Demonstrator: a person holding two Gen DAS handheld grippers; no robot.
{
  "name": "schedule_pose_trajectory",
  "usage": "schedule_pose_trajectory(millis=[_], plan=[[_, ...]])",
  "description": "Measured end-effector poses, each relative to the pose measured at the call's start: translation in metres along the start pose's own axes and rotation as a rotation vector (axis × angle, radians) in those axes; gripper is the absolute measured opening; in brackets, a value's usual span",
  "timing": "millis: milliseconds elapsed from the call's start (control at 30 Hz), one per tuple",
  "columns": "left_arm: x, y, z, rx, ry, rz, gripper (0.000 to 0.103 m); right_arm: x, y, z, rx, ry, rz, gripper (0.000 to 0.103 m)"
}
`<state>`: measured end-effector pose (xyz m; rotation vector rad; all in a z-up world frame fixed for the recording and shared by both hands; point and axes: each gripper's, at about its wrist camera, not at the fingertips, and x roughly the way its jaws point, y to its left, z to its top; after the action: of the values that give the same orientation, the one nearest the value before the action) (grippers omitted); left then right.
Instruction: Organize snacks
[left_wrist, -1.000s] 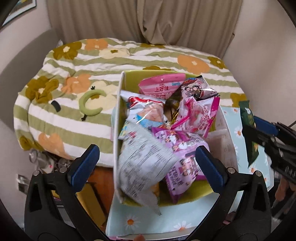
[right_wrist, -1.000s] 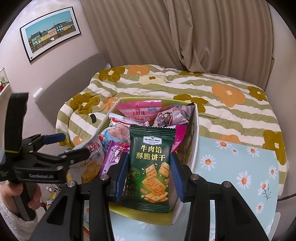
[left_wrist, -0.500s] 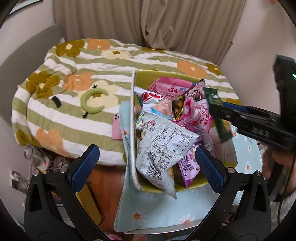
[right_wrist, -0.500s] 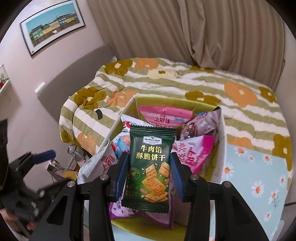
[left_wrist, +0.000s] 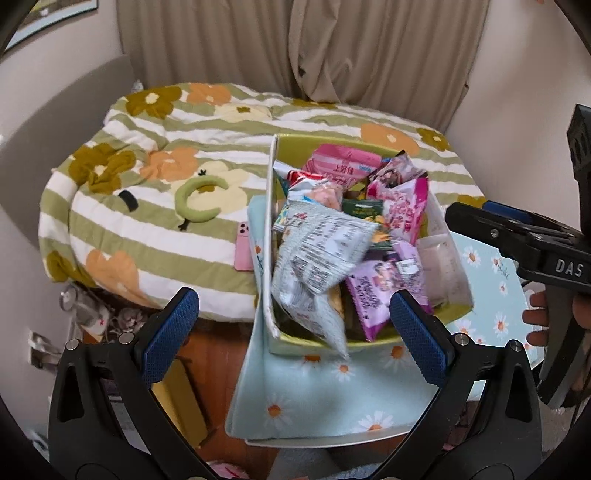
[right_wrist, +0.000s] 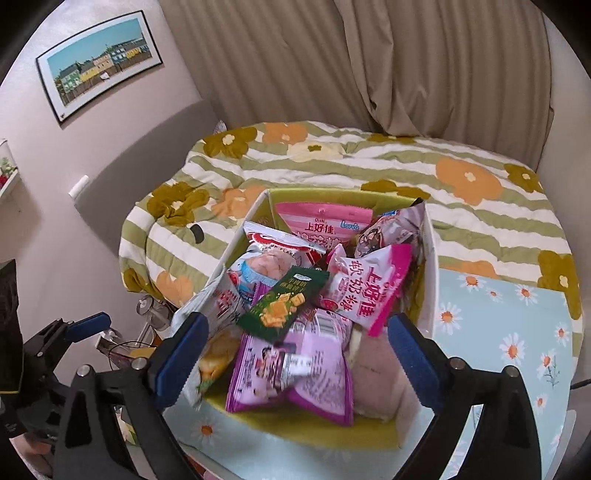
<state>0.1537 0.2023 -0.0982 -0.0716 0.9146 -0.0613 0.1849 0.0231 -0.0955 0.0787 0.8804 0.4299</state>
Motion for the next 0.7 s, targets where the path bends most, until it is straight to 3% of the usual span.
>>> schedule_pose_trajectory(millis=[233,467,700], plan=[[-0.052,-0.045,-0.010,0.025,-0.089,0.004,0.102,-0.075,-0.007,-0.020,-0.023,-0.100,-0.036,0.097],[-0.093,-0.099,-0.026,0.070,-0.184,-0.028,0.102,-0.154,-0.031,-0.055,0.017,-0.193,-0.202,0.102],[-0.118,-0.130,-0.040,0.096,-0.243,-0.034,0.102,-0.199,-0.051,-0.087,0.052,-0.240,-0.355,0.102]])
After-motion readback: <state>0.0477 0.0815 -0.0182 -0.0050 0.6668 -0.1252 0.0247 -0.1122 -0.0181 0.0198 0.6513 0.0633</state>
